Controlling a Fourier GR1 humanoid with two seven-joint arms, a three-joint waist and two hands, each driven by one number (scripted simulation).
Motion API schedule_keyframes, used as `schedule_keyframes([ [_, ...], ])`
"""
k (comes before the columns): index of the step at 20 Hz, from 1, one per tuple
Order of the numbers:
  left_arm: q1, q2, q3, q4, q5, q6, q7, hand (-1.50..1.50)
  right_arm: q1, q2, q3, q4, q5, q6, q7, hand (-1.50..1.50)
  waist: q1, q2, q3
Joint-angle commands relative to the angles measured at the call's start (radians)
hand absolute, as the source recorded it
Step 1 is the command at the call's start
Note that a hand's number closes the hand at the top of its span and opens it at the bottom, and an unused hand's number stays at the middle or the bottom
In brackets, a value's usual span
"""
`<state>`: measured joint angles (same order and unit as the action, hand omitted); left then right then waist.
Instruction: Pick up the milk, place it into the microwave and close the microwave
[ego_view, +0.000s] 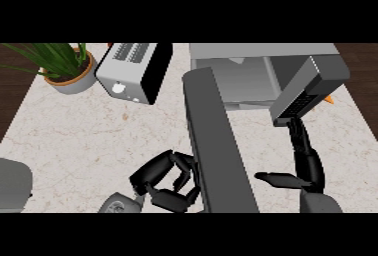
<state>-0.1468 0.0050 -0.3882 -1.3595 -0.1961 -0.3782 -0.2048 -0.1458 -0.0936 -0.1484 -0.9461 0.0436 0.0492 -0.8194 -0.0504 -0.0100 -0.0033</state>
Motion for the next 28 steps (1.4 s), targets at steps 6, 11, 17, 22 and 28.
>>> schedule_keyframes([
  [6, -0.067, -0.005, -0.339, 0.201, -0.012, 0.194, -0.083, 1.5, 0.278, -0.03, 0.04, -0.514, -0.059, 0.038, 0.204, -1.5, -0.001, 0.006, 0.0],
  [11, -0.217, -0.005, -0.488, 0.29, 0.202, 0.454, -0.057, 1.5, 0.387, -0.045, 0.049, -0.683, -0.144, 0.132, 0.241, -1.5, -0.026, 0.014, 0.0],
  [17, -0.316, -0.004, -0.586, 0.251, 0.378, 0.687, -0.009, 1.5, 0.397, -0.112, 0.019, -0.772, -0.239, 0.224, 0.314, -1.5, -0.06, 0.018, -0.001],
  [22, -0.354, -0.004, -0.605, 0.243, 0.493, 0.806, -0.072, 1.5, 0.339, -0.153, 0.019, -0.792, -0.297, 0.28, 0.365, -1.5, -0.084, 0.031, -0.002],
  [28, -0.466, -0.004, -0.587, 0.288, 0.586, 0.875, -0.103, 1.5, 0.347, -0.209, 0.055, -0.889, -0.338, 0.364, 0.416, -1.5, -0.137, 0.037, -0.004],
])
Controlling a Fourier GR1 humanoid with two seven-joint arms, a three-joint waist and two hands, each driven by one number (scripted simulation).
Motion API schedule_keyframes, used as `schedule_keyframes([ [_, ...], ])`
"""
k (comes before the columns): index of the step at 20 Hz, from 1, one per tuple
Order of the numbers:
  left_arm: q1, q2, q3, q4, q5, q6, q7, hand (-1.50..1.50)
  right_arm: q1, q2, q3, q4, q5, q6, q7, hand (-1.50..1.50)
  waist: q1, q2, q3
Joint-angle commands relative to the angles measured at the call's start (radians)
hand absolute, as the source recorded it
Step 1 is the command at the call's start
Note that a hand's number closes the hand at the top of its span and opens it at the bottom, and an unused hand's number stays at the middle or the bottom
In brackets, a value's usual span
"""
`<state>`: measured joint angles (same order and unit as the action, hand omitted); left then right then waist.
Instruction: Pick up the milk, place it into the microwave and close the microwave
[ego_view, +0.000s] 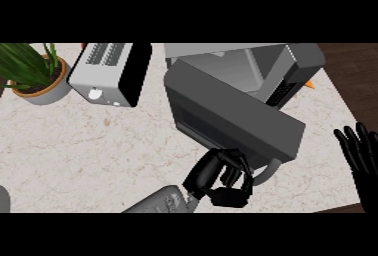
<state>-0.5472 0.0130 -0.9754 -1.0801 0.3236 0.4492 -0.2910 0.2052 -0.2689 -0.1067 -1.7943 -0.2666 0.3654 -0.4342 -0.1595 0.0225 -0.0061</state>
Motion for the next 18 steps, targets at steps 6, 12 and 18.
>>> schedule_keyframes([
  [6, -0.181, -0.013, 0.045, 0.064, 0.178, 0.093, 0.006, 1.5, -0.009, -0.043, 0.031, -0.084, -0.073, 0.079, 0.059, -1.5, -0.078, 0.016, 0.001],
  [12, -0.26, -0.013, 0.104, 0.143, 0.263, 0.133, -0.003, 1.5, -0.02, -0.055, 0.024, -0.115, -0.142, 0.095, 0.095, -1.5, -0.119, 0.035, 0.001],
  [18, -0.295, -0.013, 0.197, 0.159, 0.383, 0.133, -0.088, 1.5, -0.022, -0.071, 0.026, -0.151, -0.182, 0.1, 0.135, -1.5, -0.145, 0.047, -0.003],
])
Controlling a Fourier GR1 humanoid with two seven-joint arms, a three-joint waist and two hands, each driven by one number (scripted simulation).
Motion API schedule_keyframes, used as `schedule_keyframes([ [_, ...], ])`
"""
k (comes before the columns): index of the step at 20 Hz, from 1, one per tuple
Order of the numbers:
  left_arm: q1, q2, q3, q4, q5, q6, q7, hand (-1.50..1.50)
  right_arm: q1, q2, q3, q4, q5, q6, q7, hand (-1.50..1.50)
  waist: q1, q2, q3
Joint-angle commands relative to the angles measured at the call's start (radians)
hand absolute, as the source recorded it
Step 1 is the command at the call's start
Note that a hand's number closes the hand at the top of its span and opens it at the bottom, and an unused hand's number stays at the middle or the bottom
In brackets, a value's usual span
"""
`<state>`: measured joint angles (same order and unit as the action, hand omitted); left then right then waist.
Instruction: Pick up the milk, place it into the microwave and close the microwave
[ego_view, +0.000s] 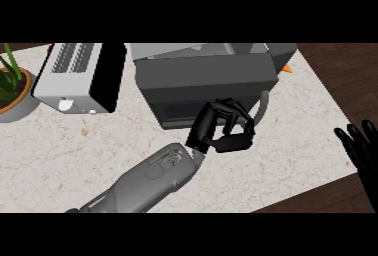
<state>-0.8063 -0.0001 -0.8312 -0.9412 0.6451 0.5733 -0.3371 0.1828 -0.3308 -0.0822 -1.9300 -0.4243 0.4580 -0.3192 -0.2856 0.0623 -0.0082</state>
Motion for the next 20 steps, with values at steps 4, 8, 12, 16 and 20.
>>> schedule_keyframes([
  [4, -0.074, 0.0, 0.073, 0.062, 0.105, -0.004, -0.078, 1.5, -0.025, -0.026, -0.008, -0.03, -0.057, 0.015, 0.036, -1.5, -0.032, 0.016, 0.001],
  [8, -0.117, 0.0, 0.101, 0.114, 0.141, -0.004, -0.104, 1.5, -0.032, -0.035, -0.013, -0.053, -0.074, 0.012, 0.05, -1.5, -0.054, 0.019, 0.002],
  [12, -0.132, 0.0, 0.109, 0.157, 0.172, -0.028, -0.134, 1.5, -0.053, -0.059, -0.032, -0.068, -0.103, 0.011, 0.074, -1.5, -0.058, 0.026, 0.001],
  [16, -0.149, 0.0, 0.102, 0.169, 0.194, -0.025, -0.156, 1.5, -0.072, -0.06, -0.023, -0.084, -0.121, 0.005, 0.09, -1.5, -0.063, 0.028, 0.002],
  [20, -0.151, 0.0, 0.107, 0.181, 0.218, -0.026, -0.189, 1.5, -0.075, -0.077, -0.039, -0.088, -0.15, 0.013, 0.1, -1.5, -0.076, 0.03, 0.004],
])
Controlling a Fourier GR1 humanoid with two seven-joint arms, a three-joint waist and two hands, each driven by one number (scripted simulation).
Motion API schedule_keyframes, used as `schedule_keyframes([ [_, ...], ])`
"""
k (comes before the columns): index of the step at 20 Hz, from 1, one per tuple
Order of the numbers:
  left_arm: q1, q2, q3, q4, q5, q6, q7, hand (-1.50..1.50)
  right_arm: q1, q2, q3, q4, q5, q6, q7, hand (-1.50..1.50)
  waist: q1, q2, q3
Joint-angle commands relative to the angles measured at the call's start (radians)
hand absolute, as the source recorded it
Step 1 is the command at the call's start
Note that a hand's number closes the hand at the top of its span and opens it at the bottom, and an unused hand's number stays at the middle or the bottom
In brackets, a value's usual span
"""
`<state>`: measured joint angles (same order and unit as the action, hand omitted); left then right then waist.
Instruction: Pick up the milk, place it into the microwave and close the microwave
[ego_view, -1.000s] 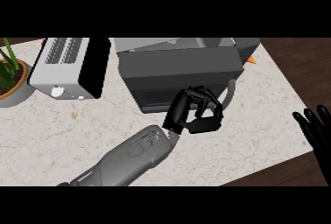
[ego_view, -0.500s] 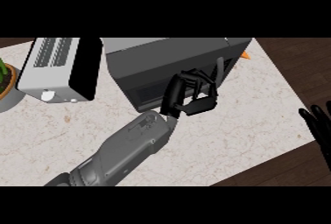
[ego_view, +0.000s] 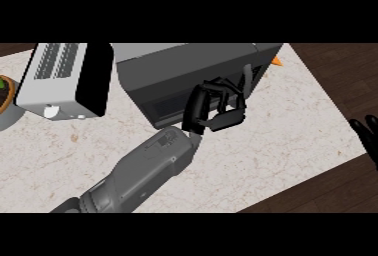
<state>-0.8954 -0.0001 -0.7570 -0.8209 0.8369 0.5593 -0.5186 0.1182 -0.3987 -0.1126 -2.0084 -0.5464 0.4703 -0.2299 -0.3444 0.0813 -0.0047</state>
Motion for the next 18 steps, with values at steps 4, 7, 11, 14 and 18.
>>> schedule_keyframes([
  [4, -0.054, 0.0, 0.018, 0.075, 0.04, -0.018, -0.043, 1.5, -0.009, -0.025, -0.005, -0.011, -0.041, 0.006, 0.034, -1.5, -0.021, 0.015, 0.001],
  [7, -0.065, 0.0, 0.021, 0.084, 0.057, -0.019, -0.053, 1.5, -0.024, -0.024, -0.018, -0.015, -0.051, -0.008, 0.035, -1.5, -0.019, 0.014, 0.001],
  [11, -0.067, 0.0, 0.019, 0.095, 0.076, -0.023, -0.071, 1.5, -0.029, -0.042, -0.03, -0.016, -0.079, -0.007, 0.055, -1.5, -0.021, 0.016, 0.002],
  [14, -0.067, 0.0, 0.014, 0.095, 0.093, -0.026, -0.086, 1.5, -0.046, -0.05, -0.037, -0.019, -0.088, -0.014, 0.063, -1.5, -0.015, 0.018, 0.001],
  [18, -0.07, 0.0, 0.012, 0.115, 0.102, -0.025, -0.105, 1.5, -0.039, -0.065, -0.041, -0.036, -0.112, -0.013, 0.085, -1.5, -0.028, 0.015, 0.001],
])
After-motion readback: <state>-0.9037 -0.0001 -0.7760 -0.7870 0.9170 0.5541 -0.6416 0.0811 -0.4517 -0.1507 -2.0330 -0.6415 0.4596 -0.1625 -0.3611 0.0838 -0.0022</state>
